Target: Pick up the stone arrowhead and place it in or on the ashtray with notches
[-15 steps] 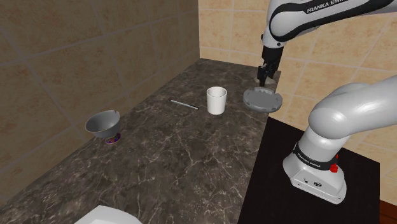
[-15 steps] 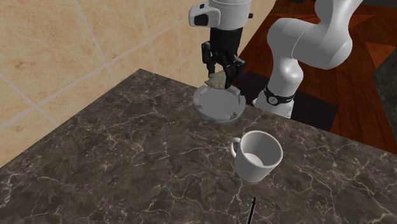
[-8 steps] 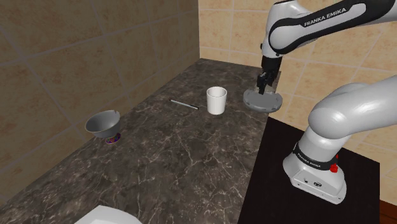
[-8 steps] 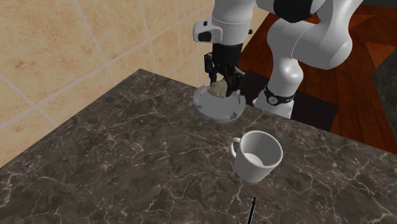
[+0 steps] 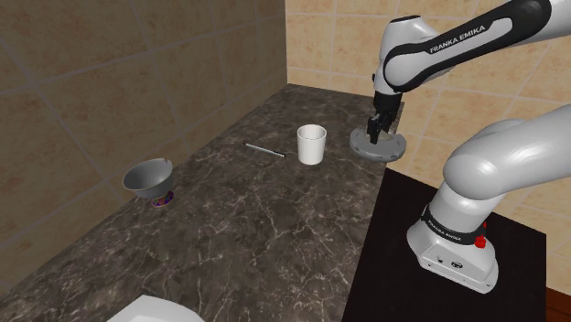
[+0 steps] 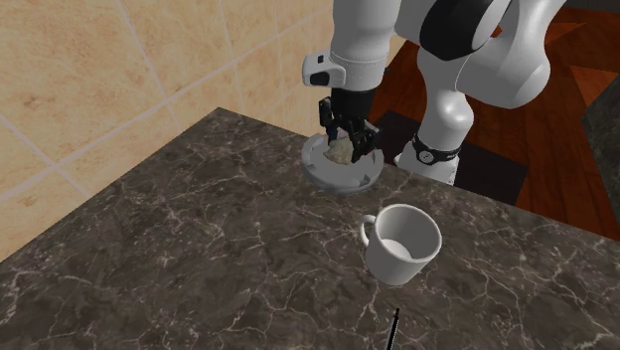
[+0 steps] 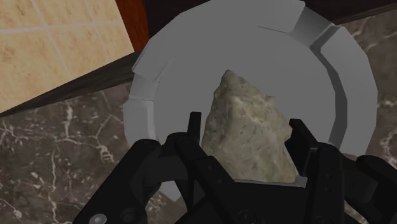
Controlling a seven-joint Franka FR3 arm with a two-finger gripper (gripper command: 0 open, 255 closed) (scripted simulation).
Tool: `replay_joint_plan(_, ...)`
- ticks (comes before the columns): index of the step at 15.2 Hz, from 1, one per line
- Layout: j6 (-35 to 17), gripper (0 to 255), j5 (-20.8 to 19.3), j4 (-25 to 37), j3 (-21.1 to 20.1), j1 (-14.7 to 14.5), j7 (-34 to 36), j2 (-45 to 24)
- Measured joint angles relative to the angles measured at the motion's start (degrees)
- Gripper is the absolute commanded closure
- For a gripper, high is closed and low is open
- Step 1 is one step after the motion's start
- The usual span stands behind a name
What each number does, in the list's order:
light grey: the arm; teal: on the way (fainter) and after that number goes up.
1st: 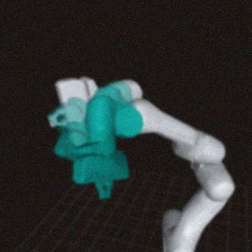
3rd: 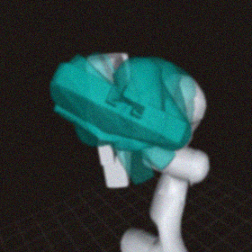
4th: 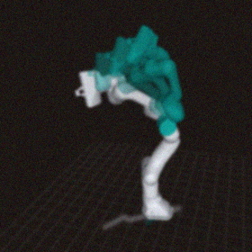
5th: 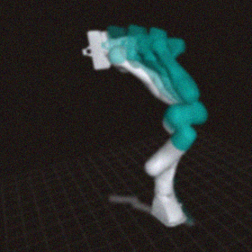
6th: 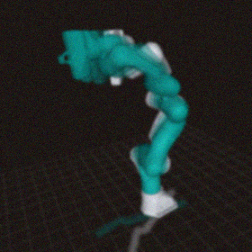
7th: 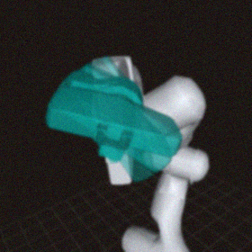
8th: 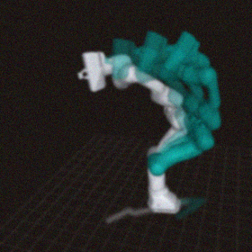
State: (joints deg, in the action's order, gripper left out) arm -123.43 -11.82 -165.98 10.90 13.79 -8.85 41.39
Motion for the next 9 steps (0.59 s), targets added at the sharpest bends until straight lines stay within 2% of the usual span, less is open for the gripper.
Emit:
replay_joint_plan(4,-0.1,255,0.0,-0.1,0.0,0.0,0.0,0.0)
replay_joint_plan(5,-0.1,0,0.0,-0.1,0.0,0.0,0.0,0.0)
replay_joint_plan(9,-0.1,0,0.0,-0.1,0.0,0.0,0.0,0.0)
